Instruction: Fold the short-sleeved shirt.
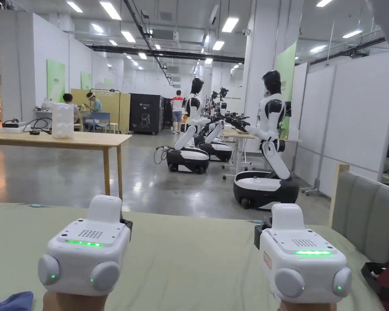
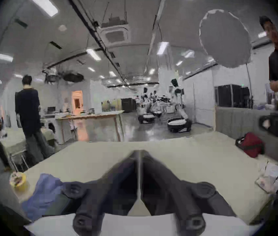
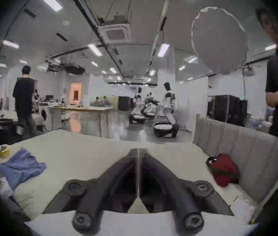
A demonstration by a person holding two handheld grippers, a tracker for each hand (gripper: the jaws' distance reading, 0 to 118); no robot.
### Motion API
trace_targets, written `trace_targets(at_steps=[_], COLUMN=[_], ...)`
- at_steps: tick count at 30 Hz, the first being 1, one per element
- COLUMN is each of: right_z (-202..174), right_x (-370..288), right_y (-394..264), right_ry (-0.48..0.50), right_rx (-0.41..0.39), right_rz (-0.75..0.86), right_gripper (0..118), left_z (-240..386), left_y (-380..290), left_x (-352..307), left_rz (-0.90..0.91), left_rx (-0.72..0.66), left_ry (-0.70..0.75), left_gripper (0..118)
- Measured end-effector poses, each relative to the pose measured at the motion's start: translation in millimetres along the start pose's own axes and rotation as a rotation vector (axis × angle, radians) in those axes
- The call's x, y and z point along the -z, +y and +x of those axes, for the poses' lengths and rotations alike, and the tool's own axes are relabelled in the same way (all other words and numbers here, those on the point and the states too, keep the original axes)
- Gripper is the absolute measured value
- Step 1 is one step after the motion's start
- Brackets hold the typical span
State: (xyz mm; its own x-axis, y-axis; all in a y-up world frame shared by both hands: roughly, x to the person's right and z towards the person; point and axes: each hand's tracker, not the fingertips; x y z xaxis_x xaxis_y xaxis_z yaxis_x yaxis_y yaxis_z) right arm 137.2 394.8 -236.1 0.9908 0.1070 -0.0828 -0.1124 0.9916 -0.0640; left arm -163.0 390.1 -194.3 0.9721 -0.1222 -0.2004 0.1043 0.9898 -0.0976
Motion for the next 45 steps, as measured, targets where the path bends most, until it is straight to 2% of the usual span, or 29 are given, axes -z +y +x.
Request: trace_targets(at_steps=[1,2,3,6,9,12,16,18,20,22,24,25,26,27,28,29,30,32,35,36,37,38,39,40,41,42,43,45], right_z=[-2,-1,-4,-9,-26,-70,-160,-204,-241,-262,-274,-279,-283,-285,-288,-287,-286,-280,-269,-265,-260,-252,-245,-239,-234,-230,-225,-219], right_x=[-3,-4,-2,-6,-13,-4,15,16,18,17,2,-2,-3,-3,-1,0,2,3,7,7,7,8,8,7,7,7,5,0], right_y=[-5,-4,-4,-4,-1,-6,-24,-33,-44,-57,-63,-69,-76,-83,-90,-97,-104,-115,-135,-141,-148,-155,-161,-171,-177,-180,-183,-184], right_ry=[0.017,0.055,0.070,0.061,0.093,0.181,0.354,0.462,0.560,0.630,0.670,0.686,0.695,0.704,0.714,0.716,0.719,0.719,0.679,0.665,0.660,0.673,0.677,0.648,0.637,0.635,0.625,0.607], right_rx=[0.025,0.039,0.035,0.002,0.014,0.013,-0.013,-0.015,0.018,0.082,0.087,0.072,0.052,0.030,0.014,0.010,0.006,0.038,0.060,0.063,0.074,0.109,0.147,0.159,0.158,0.159,0.164,0.193], right_rz=[0.032,0.023,-0.003,0.010,0.006,-0.009,-0.042,-0.060,-0.114,-0.148,-0.168,-0.178,-0.187,-0.199,-0.208,-0.217,-0.234,-0.280,-0.328,-0.346,-0.366,-0.400,-0.419,-0.434,-0.440,-0.444,-0.448,-0.457], right_gripper=[0,0,0,0,0,0,0,0,0,0,0,0,0,1,1,1,1,1,1,1,1,1,1,1,1,1,1,1], left_z=[-1,0,2,-4,-27,-70,-155,-200,-247,-285,-313,-316,-324,-330,-334,-336,-338,-336,-314,-307,-304,-298,-294,-291,-298,-305,-309,-313], left_y=[-1,1,4,-1,-7,-23,-60,-82,-106,-130,-154,-163,-173,-181,-189,-204,-220,-244,-251,-260,-266,-274,-280,-287,-289,-283,-282,-282], left_x=[2,3,5,3,0,-7,-21,-25,-21,-7,4,11,19,28,40,61,65,93,158,173,174,179,182,184,180,178,176,183], left_rz=[0.029,0.028,0.012,0.025,0.009,-0.025,-0.098,-0.170,-0.344,-0.558,-0.674,-0.691,-0.667,-0.659,-0.671,-0.739,-0.690,-0.718,-0.763,-0.801,-0.830,-0.858,-0.885,-0.900,-0.854,-0.794,-0.799,-0.857], left_rx=[0.011,-0.037,-0.055,-0.056,-0.087,-0.104,-0.138,-0.163,-0.177,-0.263,-0.323,-0.322,-0.315,-0.301,-0.293,-0.304,-0.272,-0.308,-0.296,-0.275,-0.254,-0.224,-0.192,-0.178,-0.249,-0.342,-0.356,-0.339], left_ry=[0.046,-0.053,-0.077,-0.041,-0.018,0.067,0.234,0.319,0.372,0.280,0.236,0.241,0.242,0.237,0.237,0.223,0.194,0.223,0.176,0.151,0.142,0.135,0.127,0.145,0.140,0.166,0.201,0.147], left_gripper=[0,0,0,0,0,0,0,0,0,0,0,6,32,102,118,114,116,117,114,107,87,55,36,36,30,4,0,0])
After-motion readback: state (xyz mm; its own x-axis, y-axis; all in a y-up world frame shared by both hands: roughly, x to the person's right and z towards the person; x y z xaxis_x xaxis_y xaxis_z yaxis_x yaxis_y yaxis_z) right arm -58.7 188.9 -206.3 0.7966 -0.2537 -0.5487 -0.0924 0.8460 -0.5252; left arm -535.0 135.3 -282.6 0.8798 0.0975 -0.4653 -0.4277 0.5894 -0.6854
